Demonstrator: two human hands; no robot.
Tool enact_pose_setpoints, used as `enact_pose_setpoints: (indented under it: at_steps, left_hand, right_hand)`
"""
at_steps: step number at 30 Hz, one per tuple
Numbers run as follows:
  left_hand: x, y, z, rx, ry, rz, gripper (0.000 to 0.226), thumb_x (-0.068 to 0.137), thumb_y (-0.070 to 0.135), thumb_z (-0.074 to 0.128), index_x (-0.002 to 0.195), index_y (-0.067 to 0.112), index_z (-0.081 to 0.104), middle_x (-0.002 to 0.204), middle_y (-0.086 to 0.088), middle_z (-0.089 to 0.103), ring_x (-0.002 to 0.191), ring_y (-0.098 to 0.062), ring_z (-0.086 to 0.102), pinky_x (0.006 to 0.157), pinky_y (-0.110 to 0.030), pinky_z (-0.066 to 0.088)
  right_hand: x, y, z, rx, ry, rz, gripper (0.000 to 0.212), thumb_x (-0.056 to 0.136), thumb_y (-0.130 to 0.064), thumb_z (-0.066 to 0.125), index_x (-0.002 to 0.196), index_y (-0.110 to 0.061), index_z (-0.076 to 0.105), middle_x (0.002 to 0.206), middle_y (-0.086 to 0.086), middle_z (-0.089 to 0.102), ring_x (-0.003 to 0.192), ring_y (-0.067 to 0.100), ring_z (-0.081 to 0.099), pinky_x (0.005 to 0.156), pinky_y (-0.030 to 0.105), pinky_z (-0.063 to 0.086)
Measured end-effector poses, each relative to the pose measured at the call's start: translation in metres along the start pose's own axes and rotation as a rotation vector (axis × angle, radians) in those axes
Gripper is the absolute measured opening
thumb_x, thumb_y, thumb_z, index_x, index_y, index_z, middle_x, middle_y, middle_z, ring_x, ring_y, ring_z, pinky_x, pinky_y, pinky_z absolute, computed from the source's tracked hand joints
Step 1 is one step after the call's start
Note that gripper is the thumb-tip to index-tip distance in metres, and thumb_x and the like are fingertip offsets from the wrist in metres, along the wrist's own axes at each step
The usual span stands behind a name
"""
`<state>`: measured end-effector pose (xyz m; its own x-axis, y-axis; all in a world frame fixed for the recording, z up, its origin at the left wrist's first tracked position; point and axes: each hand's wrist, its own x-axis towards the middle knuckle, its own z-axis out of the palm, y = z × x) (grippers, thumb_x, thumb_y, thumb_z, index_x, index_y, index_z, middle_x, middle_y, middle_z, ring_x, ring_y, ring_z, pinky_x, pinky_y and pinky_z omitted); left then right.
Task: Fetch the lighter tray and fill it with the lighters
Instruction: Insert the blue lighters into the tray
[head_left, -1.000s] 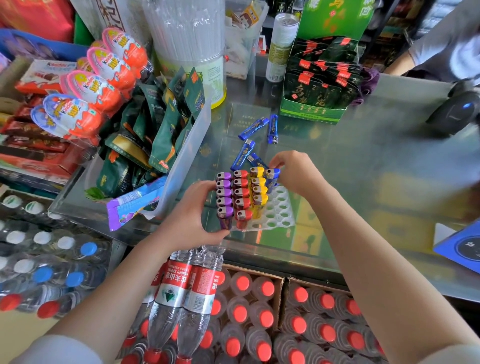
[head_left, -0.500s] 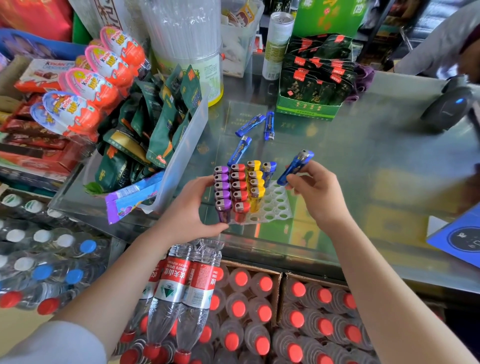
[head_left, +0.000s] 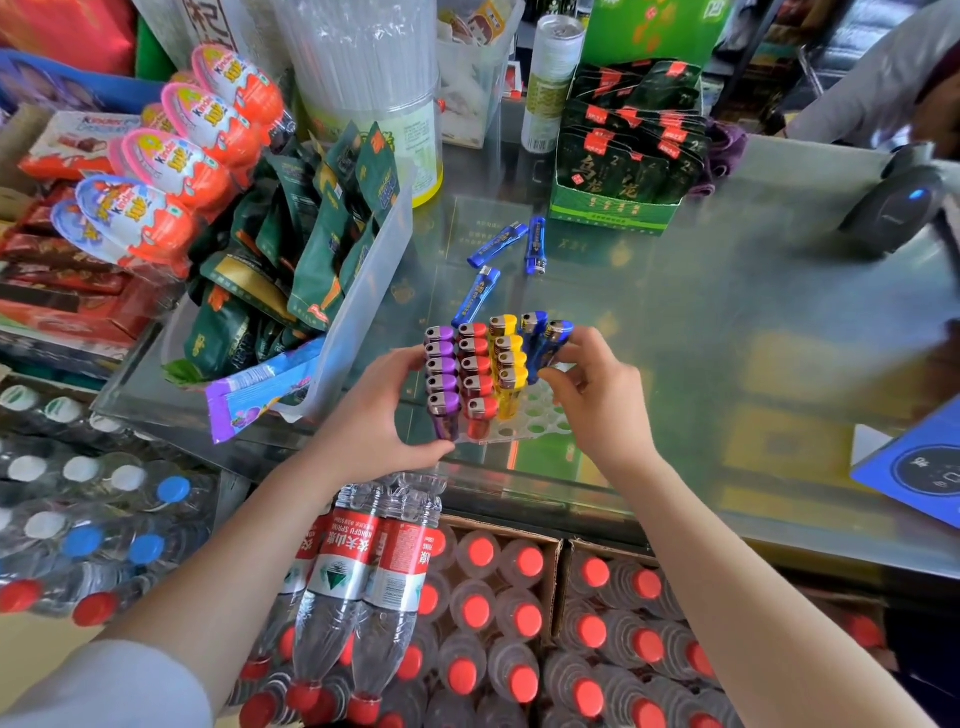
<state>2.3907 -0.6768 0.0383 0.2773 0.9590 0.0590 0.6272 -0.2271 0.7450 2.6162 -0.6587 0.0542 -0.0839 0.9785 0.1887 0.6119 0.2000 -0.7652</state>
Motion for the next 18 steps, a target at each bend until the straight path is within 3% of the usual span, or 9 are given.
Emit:
enact_pose_setpoints:
  at_steps: [6, 10, 14, 16, 18]
  left_hand:
    - [0.000, -0.002, 0.001, -0.013, 0.000, -0.009, 0.071, 0.058, 0.042, 0.073, 0.118, 0.038, 0.036, 0.113, 0.031, 0.041, 0.108, 0.010, 0.040, 0.087, -0.003, 0.029]
    - [0.000, -0.002, 0.002, -0.021, 0.005, 0.000, 0.071, 0.057, 0.042, 0.072, 0.118, 0.038, 0.035, 0.113, 0.031, 0.040, 0.109, 0.014, 0.038, 0.087, -0.001, 0.027]
    - [0.000, -0.003, 0.005, -0.018, 0.051, 0.006, 0.072, 0.060, 0.029, 0.076, 0.119, 0.038, 0.036, 0.113, 0.033, 0.040, 0.111, 0.013, 0.038, 0.090, -0.004, 0.027]
    - [0.001, -0.005, 0.006, -0.009, 0.055, 0.010, 0.069, 0.060, 0.027, 0.076, 0.117, 0.036, 0.039, 0.112, 0.030, 0.043, 0.111, 0.007, 0.041, 0.093, -0.011, 0.032]
    - [0.004, -0.010, 0.007, -0.013, 0.040, 0.008, 0.065, 0.060, 0.029, 0.077, 0.116, 0.028, 0.044, 0.112, 0.019, 0.050, 0.113, -0.005, 0.047, 0.095, -0.028, 0.040]
  right_hand:
    - [-0.002, -0.004, 0.003, -0.221, -0.061, -0.075, 0.014, 0.085, -0.005, 0.056, 0.098, -0.003, 0.053, 0.066, 0.004, 0.053, 0.057, 0.027, 0.040, 0.055, 0.030, 0.030]
    - [0.005, -0.003, -0.002, -0.365, -0.127, -0.097, 0.013, 0.085, -0.013, 0.058, 0.094, -0.005, 0.057, 0.089, 0.014, 0.065, 0.076, 0.032, 0.056, 0.058, 0.034, 0.043]
    - [0.015, 0.014, -0.018, -0.222, -0.145, -0.092, 0.027, 0.077, 0.007, 0.050, 0.096, -0.007, 0.063, 0.095, 0.010, 0.066, 0.077, 0.014, 0.049, 0.071, 0.021, 0.036]
    - [0.023, 0.022, -0.018, -0.151, -0.064, -0.020, 0.033, 0.075, 0.011, 0.042, 0.095, -0.006, 0.063, 0.096, 0.011, 0.065, 0.079, 0.015, 0.051, 0.071, 0.015, 0.033]
    - [0.037, 0.028, -0.010, -0.143, -0.024, 0.048, 0.034, 0.078, 0.009, 0.040, 0.098, -0.007, 0.062, 0.102, 0.011, 0.063, 0.089, 0.019, 0.055, 0.072, 0.015, 0.032]
